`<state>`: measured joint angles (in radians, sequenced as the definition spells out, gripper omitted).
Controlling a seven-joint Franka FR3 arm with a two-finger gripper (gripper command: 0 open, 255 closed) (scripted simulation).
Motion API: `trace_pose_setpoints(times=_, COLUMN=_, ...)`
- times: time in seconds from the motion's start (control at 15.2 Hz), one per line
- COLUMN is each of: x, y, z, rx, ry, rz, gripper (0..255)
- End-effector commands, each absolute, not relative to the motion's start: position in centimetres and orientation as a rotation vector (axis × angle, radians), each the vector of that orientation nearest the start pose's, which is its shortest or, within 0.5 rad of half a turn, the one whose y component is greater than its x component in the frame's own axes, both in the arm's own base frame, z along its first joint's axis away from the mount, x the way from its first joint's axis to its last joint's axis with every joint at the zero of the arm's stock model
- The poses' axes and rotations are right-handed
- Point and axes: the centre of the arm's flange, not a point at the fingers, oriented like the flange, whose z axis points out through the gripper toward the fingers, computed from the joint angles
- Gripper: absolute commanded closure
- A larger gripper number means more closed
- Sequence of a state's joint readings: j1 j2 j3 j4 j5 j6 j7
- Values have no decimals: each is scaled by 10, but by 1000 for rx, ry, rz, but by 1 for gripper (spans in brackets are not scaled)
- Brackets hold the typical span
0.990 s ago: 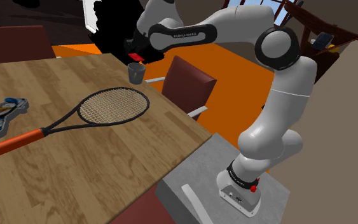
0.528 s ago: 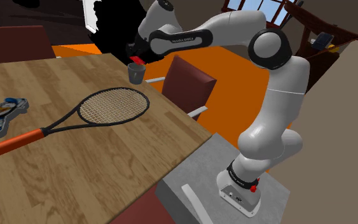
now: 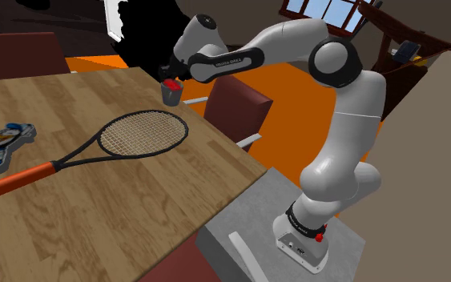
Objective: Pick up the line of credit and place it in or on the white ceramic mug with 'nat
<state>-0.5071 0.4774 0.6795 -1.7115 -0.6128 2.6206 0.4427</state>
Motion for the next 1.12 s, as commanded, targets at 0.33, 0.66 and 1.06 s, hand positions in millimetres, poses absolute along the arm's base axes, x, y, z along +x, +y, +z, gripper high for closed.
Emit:
trace_pose_setpoints(times=0.33, x=694, y=67, z=411, rx=-3003, ry=-61, rz=-901, gripper=255)
trace_pose_setpoints(times=0.66, x=695, y=66, z=411, rx=-3003, ry=-60, rz=-901, gripper=0)
trace_pose_setpoints(times=1.06, x=679, y=67, z=433, rx=-3003, ry=-60, rz=-901, gripper=0)
